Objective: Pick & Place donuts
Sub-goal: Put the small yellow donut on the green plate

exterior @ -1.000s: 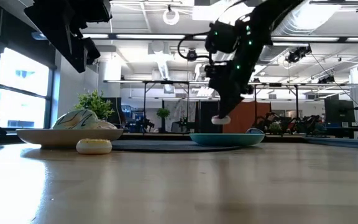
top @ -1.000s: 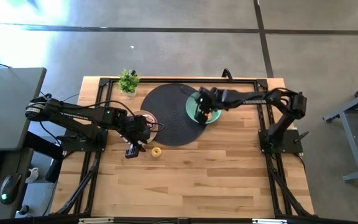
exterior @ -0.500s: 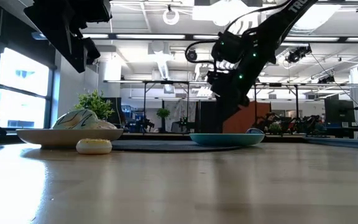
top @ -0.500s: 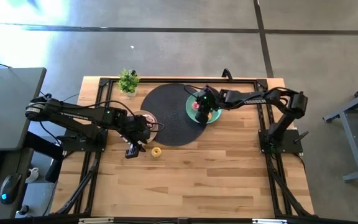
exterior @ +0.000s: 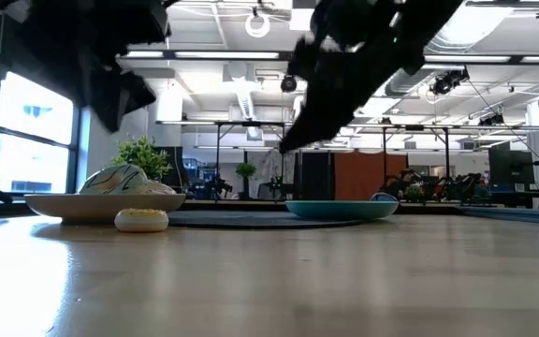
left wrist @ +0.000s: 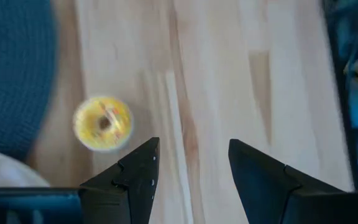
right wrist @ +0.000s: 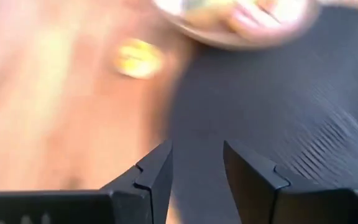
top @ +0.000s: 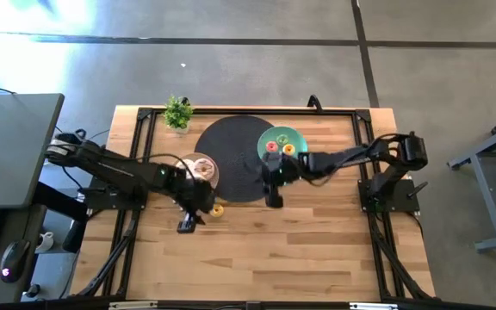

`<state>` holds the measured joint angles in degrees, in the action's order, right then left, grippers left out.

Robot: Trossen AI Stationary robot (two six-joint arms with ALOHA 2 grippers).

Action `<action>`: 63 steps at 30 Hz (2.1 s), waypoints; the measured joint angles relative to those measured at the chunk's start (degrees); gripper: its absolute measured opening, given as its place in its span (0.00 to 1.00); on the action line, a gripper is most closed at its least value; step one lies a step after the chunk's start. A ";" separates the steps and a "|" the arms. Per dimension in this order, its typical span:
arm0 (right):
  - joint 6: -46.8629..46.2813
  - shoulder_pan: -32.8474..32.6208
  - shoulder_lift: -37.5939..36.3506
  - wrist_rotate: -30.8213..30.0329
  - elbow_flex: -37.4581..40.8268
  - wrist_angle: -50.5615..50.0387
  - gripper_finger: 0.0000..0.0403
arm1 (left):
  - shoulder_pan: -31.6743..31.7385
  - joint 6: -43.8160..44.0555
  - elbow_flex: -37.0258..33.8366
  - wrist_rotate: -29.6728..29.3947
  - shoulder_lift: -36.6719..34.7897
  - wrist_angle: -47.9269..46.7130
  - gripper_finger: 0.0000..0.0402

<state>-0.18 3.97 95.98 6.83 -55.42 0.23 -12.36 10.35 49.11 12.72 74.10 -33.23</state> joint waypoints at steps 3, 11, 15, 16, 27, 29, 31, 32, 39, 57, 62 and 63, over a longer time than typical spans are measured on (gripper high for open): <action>2.80 -4.57 0.00 0.37 0.00 4.46 0.34 | -3.73 0.49 -1.13 -2.38 3.03 4.49 0.47; 3.23 -9.60 0.00 -2.68 -0.02 8.20 0.34 | -9.98 1.96 -2.09 -17.57 10.89 9.63 0.47; 2.28 -9.62 0.00 -2.84 -0.02 7.72 0.34 | -10.04 2.25 -2.09 -24.80 12.53 9.86 0.47; 1.62 -9.60 0.00 -2.84 -0.02 7.74 0.34 | -10.04 2.49 -2.11 -26.77 12.51 10.18 0.47; 3.51 -9.63 0.00 -2.82 -0.02 7.64 0.34 | -8.65 5.20 -2.01 -23.45 13.13 10.85 0.47; 6.51 -9.74 0.00 -2.73 -0.02 7.61 0.34 | -8.68 5.59 -1.99 -23.45 14.75 10.91 0.47; 10.21 -9.99 0.00 -2.18 -0.02 7.61 0.34 | -8.66 6.03 -2.13 -23.60 15.73 10.10 0.47; 12.19 -10.15 0.00 -1.96 -0.01 7.65 0.34 | -8.66 6.05 -2.04 -23.74 16.18 10.52 0.46; 25.83 -11.48 0.00 -2.46 -0.01 8.50 0.34 | -8.64 4.96 -2.00 -26.87 17.93 10.81 0.32; 48.20 -15.99 2.38 2.56 0.00 18.27 0.34 | -8.64 -9.00 7.06 -20.76 16.95 16.63 0.04; 48.27 -18.13 2.38 2.58 -0.02 18.86 0.34 | -8.64 -11.25 7.99 -20.80 16.99 19.40 0.04; 48.27 -18.51 2.38 2.58 -0.02 18.60 0.34 | -8.62 -11.28 7.99 -20.77 16.99 20.71 0.04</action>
<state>48.10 -14.54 98.37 9.41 -55.44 18.83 -20.98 -0.93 57.10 -8.05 91.09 -12.52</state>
